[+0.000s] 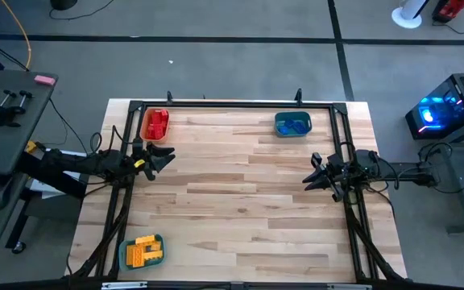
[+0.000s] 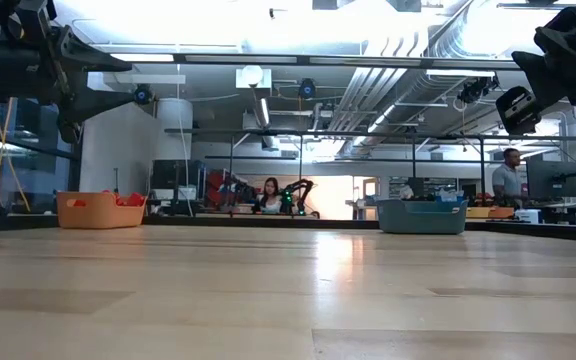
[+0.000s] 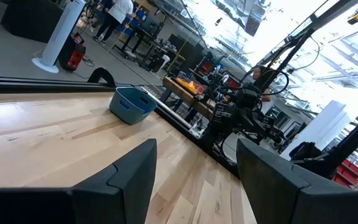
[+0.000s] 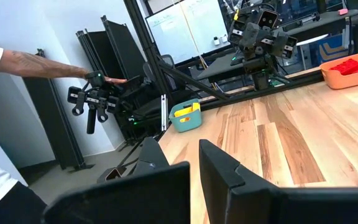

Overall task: Sort blocks
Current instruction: Return to home position

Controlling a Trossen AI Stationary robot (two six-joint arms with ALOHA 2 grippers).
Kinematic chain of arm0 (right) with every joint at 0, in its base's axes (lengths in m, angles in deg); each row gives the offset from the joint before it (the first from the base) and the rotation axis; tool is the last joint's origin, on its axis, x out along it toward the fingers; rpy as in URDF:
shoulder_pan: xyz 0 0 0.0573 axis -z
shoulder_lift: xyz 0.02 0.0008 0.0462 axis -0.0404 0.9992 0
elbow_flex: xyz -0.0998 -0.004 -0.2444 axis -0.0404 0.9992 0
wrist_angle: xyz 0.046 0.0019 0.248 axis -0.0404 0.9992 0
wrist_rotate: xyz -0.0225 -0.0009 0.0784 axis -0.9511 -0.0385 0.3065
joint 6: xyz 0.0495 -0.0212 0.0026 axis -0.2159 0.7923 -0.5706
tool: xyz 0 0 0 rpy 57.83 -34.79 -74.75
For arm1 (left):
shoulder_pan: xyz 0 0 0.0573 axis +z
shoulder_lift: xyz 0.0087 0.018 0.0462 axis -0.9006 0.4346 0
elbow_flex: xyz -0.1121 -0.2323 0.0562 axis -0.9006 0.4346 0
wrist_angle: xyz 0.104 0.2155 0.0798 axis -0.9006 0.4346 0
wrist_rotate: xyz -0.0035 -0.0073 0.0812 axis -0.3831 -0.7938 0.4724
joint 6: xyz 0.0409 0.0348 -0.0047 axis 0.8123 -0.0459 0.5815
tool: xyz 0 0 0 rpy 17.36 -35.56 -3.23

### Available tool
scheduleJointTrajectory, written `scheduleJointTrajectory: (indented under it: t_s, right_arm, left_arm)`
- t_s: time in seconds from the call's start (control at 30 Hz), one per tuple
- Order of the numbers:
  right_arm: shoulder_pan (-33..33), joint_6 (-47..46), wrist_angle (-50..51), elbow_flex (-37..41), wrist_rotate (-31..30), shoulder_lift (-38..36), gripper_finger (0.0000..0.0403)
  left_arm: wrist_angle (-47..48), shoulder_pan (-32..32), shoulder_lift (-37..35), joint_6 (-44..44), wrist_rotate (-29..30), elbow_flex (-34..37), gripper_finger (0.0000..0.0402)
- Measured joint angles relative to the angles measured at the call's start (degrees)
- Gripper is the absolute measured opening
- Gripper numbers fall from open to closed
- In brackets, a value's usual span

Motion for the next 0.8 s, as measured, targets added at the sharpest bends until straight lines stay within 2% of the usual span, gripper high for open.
scheduleJointTrajectory:
  t_s: [0.8]
  right_arm:
    - [-0.08,-0.02,0.08,0.00,-0.04,0.33,0.0000]
  left_arm:
    - [-0.04,-0.07,0.74,-0.02,0.02,0.02,0.0207]
